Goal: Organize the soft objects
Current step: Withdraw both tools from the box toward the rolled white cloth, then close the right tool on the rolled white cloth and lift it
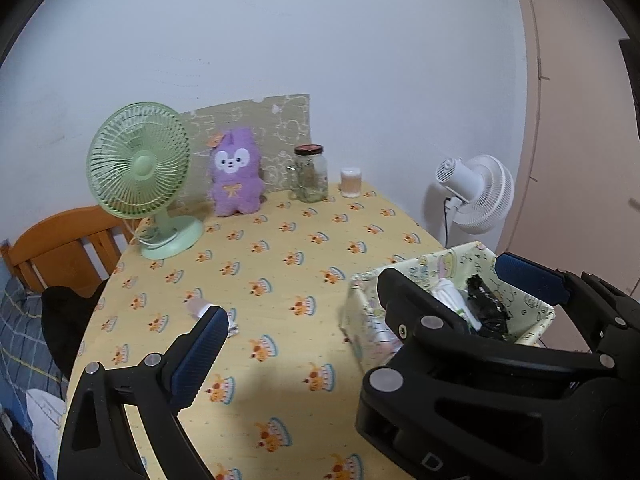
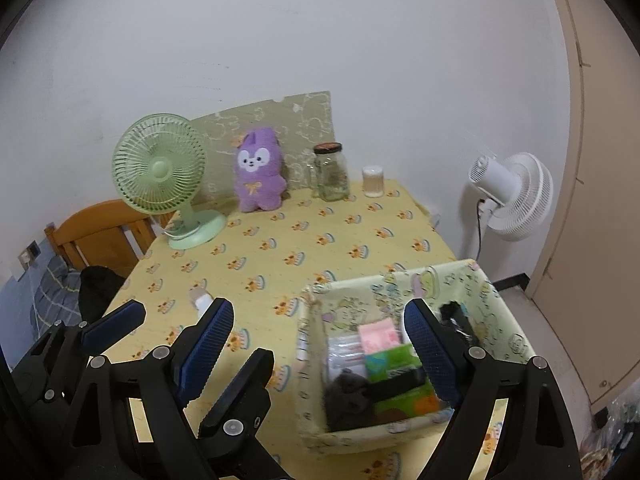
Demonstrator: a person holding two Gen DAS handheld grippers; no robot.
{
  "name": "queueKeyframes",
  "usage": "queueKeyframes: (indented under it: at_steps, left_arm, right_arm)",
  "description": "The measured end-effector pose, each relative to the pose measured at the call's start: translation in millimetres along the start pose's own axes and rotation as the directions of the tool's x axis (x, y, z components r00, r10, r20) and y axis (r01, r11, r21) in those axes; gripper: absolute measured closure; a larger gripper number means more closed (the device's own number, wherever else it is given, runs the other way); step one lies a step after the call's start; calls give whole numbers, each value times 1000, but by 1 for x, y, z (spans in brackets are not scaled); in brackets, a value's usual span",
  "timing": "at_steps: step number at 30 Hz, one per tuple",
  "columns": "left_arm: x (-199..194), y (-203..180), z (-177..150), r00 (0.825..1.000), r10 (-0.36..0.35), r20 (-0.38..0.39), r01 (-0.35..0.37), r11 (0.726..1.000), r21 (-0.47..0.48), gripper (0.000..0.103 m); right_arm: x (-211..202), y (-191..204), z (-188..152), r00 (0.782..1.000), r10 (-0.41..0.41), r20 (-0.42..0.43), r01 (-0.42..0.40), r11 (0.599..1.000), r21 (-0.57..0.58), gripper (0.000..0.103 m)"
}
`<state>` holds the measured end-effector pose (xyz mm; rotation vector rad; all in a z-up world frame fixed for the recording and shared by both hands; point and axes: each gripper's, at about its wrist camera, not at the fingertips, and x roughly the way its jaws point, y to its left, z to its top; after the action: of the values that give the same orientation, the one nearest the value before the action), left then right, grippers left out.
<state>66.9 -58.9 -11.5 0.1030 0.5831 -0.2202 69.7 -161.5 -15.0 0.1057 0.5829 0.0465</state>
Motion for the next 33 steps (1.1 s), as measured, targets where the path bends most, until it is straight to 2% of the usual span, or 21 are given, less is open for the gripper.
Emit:
queueKeyframes:
  at_steps: [4, 16, 26, 33]
  left_arm:
    - [1, 16, -1, 1000, 15, -3, -15, 1000, -15, 5]
    - [10, 62, -7, 997, 81, -10, -81, 996, -34, 5]
    - [31, 102, -18, 992, 110, -56, -113, 991, -71, 5]
    - [50, 128, -27, 987, 122, -101, -132, 987, -94, 5]
  right_arm:
    - [5, 16, 1, 1000, 7, 2, -7, 1000, -25, 13]
    - [35, 61, 0, 997, 73, 13, -72, 996, -62, 0]
    - [65, 98, -1, 994, 92, 52, -85, 989, -123, 0]
    - [96, 121, -5, 993, 120, 0, -118, 983, -141, 0]
